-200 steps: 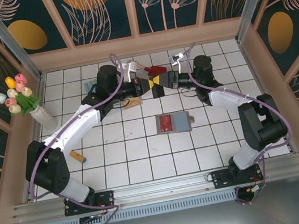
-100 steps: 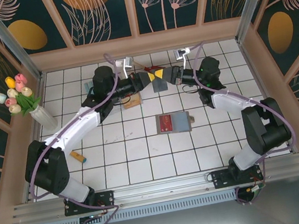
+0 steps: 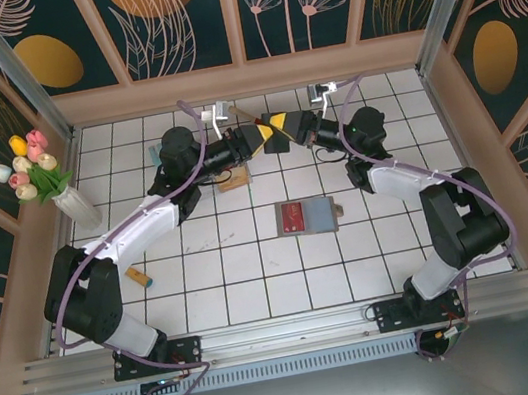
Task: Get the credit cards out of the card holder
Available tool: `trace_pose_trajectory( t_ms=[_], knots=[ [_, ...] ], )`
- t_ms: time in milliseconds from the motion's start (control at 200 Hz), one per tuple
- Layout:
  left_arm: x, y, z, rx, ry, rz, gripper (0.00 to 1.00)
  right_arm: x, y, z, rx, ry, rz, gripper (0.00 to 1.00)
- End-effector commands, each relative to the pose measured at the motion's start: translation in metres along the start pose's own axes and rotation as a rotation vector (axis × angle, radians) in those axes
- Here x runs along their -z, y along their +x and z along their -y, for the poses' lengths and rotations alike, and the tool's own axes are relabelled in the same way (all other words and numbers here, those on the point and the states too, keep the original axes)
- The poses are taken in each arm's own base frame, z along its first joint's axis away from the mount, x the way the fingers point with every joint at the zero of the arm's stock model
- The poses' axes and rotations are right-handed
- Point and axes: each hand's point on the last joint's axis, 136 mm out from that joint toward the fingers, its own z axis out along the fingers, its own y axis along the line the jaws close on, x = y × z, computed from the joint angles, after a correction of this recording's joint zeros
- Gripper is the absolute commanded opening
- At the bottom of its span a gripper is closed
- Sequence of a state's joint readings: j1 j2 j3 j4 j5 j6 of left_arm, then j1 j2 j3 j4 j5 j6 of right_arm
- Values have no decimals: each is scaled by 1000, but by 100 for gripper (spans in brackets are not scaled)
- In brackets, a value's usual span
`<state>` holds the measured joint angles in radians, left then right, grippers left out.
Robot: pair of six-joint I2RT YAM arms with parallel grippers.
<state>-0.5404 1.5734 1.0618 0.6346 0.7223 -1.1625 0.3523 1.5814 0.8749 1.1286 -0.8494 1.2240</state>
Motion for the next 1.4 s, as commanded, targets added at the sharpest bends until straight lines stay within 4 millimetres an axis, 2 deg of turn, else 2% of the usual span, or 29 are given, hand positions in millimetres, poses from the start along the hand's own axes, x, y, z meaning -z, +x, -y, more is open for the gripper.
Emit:
trace_pose_trajectory(
  t_ms=[0, 160, 210, 250, 340, 400, 530, 661, 866, 946, 1041, 1141, 1226, 1326, 1396],
  knots=[
    [-1, -6, 10, -41, 37, 28, 16, -4, -1, -12, 17, -47, 4, 4],
    [0, -9, 10, -46, 40, 45, 0, -2, 0, -9, 7, -37, 5, 6],
    [0, -9, 10, -62, 29, 45, 0, -2, 2, -7, -1, -27, -5, 10],
    [0, -9, 8, -83, 10, 42, 0, -1, 2, -3, -7, -8, -12, 19],
    [3, -9, -3, -171, -93, 32, 0, 6, 1, 6, 7, 48, 0, 49],
    [9, -11, -12, -248, -185, 31, 0, 12, 0, 10, 27, 83, 18, 66],
    [25, -14, -35, -423, -404, -5, 0, 27, -1, 24, 89, 214, 51, 83],
    [45, -22, -51, -582, -570, -17, 0, 51, -3, 43, 120, 364, 99, 99],
    [68, -30, -72, -845, -769, -131, 0, 95, 9, 75, 87, 524, 121, 99],
    [83, -33, -82, -991, -859, -186, 0, 108, 15, 84, 66, 551, 124, 99],
    [98, -30, -82, -1233, -887, -279, 0, 122, 18, 94, 33, 590, 131, 99],
    [112, -32, -89, -1368, -947, -339, 0, 128, 17, 97, 24, 616, 131, 99],
    [126, -33, -106, -1416, -1022, -447, 0, 130, 15, 96, 39, 630, 137, 99],
    [142, -26, -131, -1468, -1071, -602, 0, 131, 14, 96, 47, 641, 137, 99],
    [147, -12, -146, -1491, -1012, -706, 0, 132, 14, 98, 43, 652, 136, 99]
  ],
)
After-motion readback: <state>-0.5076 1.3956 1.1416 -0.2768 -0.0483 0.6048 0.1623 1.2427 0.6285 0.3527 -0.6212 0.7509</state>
